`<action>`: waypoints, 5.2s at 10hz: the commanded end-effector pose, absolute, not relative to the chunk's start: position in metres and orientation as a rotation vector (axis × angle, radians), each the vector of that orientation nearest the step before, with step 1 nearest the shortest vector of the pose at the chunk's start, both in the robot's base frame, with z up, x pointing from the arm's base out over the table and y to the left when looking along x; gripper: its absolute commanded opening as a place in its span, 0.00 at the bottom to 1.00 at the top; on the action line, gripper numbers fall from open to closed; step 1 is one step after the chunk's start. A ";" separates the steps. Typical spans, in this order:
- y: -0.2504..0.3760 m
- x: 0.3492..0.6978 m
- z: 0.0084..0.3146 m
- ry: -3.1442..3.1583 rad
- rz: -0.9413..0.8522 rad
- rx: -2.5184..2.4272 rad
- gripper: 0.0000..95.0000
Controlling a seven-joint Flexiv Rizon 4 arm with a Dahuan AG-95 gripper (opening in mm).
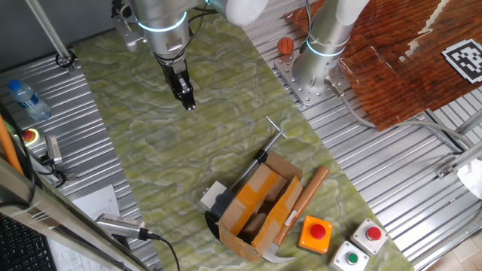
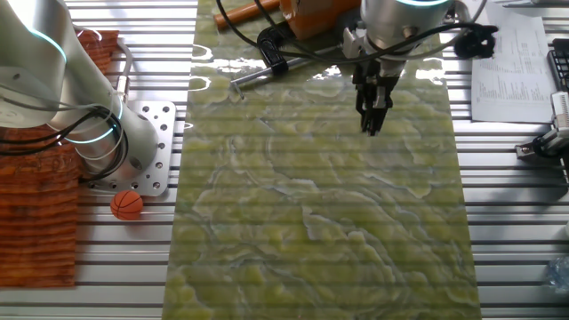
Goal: Press the button horizontally
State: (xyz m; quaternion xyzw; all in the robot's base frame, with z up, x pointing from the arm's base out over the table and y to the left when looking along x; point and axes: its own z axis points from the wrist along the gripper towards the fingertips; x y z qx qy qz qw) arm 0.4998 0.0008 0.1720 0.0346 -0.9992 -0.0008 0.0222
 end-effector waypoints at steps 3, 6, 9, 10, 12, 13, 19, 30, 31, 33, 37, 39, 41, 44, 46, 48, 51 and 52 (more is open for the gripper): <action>0.001 0.501 0.173 -3.083 -0.002 0.134 0.00; 0.002 0.502 0.174 -3.083 -0.001 0.140 0.00; 0.003 0.505 0.175 -3.082 0.022 0.148 0.00; 0.004 0.507 0.176 -3.078 0.034 0.149 0.00; 0.004 0.510 0.176 -3.075 0.036 0.155 0.00; 0.004 0.512 0.175 -3.075 0.008 0.161 0.00; 0.010 0.541 0.152 -3.042 -0.217 0.242 0.00; 0.066 0.593 0.111 -2.971 -0.493 0.368 0.00; 0.068 0.596 0.109 -2.969 -0.513 0.373 0.00; 0.089 0.607 0.097 -2.934 -0.581 0.384 0.00; 0.112 0.608 0.091 -2.897 -0.660 0.404 0.00; 0.119 0.609 0.089 -2.894 -0.680 0.362 0.00; 0.123 0.607 0.088 -2.894 -0.675 0.341 0.00; 0.131 0.606 0.089 -2.910 -0.679 0.325 0.00; 0.131 0.606 0.089 -2.917 -0.650 0.399 0.20; 0.131 0.606 0.089 -2.880 -0.666 0.460 0.20; 0.130 0.605 0.087 -2.771 -0.838 0.519 0.40; 0.140 0.604 0.083 -2.767 -0.839 0.512 0.40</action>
